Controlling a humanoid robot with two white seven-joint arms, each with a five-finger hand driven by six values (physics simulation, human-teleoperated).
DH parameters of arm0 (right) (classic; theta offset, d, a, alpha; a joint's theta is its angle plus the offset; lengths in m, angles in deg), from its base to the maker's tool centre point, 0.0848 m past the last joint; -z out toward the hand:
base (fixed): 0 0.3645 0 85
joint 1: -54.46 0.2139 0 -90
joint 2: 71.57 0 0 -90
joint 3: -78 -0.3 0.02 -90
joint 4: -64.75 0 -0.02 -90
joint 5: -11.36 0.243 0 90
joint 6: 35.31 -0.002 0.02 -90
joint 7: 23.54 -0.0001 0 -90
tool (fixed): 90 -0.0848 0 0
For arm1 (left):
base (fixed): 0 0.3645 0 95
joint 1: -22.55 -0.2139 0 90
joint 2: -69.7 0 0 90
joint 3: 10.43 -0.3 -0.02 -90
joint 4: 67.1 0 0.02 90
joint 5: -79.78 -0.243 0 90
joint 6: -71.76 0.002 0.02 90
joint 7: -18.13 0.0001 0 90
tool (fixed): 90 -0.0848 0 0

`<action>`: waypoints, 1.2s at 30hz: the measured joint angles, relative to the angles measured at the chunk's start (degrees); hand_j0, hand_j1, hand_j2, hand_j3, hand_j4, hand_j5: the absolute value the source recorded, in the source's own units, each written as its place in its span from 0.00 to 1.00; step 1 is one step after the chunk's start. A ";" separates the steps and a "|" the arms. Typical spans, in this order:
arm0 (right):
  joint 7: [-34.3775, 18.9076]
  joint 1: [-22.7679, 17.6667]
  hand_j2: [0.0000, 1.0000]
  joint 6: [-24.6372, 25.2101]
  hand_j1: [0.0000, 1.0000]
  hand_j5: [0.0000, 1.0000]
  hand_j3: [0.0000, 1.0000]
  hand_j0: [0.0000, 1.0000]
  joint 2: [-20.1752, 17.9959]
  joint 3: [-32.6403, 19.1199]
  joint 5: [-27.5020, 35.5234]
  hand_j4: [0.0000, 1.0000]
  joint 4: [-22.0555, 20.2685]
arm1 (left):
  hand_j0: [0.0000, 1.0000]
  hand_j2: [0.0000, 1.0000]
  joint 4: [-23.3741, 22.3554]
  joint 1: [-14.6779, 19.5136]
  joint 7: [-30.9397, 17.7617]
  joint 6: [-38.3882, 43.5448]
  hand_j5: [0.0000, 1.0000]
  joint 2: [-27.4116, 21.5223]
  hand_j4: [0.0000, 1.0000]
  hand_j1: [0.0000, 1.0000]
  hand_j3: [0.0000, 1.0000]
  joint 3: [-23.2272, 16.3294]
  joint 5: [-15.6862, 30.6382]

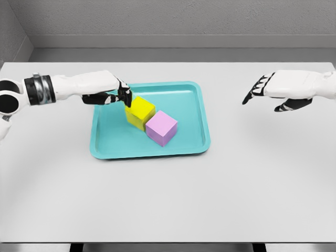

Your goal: Push two cubes

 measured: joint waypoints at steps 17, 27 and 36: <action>0.01 0.35 1.00 0.02 1.00 1.00 1.00 1.00 -0.77 2.28 -0.11 1.00 -14.63 | 0.32 0.32 -18.65 2.64 -0.01 -0.06 0.32 11.89 0.32 0.32 0.32 5.50 -17.78; 0.00 0.35 1.00 0.01 1.00 1.00 1.00 1.00 -3.27 -2.00 0.71 1.00 -9.79 | 0.32 0.32 -18.32 2.20 -0.01 -0.06 0.32 13.34 0.32 0.32 0.32 5.26 -20.69; 0.00 0.35 1.00 0.01 1.00 1.00 1.00 1.00 -4.15 -2.90 0.91 1.00 -9.08 | 0.32 0.32 -17.93 1.94 0.00 0.03 0.32 14.06 0.32 0.32 0.32 4.87 -20.68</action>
